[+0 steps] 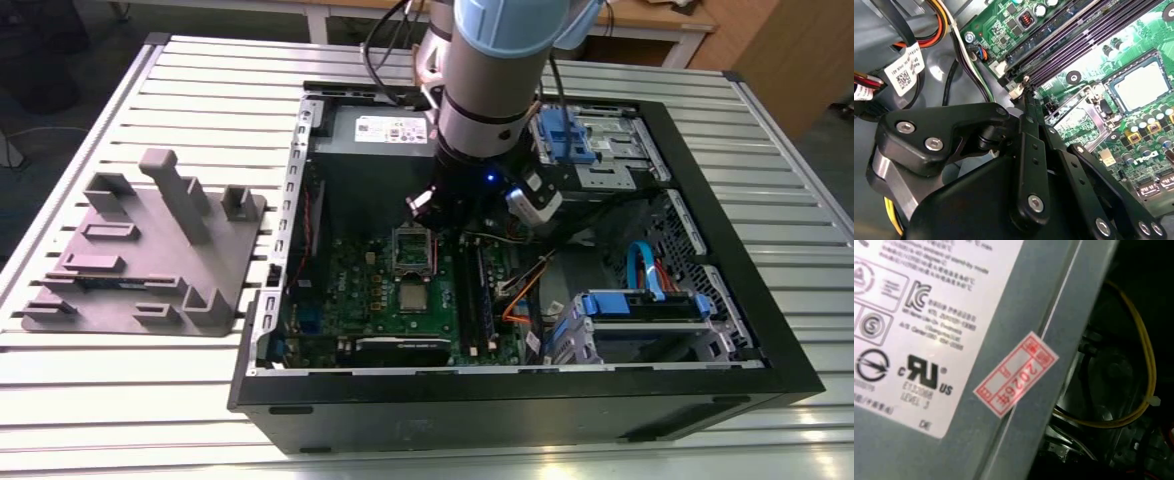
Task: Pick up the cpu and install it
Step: 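Close the cpu cover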
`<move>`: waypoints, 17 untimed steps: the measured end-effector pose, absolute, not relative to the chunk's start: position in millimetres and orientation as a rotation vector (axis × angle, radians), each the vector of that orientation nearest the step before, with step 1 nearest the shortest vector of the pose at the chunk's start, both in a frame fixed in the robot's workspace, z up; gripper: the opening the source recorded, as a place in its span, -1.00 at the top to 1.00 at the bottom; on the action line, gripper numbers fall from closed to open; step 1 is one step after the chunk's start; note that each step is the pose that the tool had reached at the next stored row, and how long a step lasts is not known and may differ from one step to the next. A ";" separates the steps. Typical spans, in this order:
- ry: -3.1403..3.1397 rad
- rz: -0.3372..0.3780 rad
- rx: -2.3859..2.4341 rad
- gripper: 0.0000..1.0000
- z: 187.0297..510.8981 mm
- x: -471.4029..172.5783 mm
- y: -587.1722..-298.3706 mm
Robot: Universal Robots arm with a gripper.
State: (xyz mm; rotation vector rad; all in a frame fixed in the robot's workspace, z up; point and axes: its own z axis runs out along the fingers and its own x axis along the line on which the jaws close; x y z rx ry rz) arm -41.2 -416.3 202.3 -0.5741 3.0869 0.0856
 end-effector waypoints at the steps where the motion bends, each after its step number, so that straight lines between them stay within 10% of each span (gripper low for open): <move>1: 3.086 0.085 -0.574 0.80 202.1 -41.9 -416.1; 17: 3.075 0.082 -0.586 0.80 206.9 -49.5 -416.9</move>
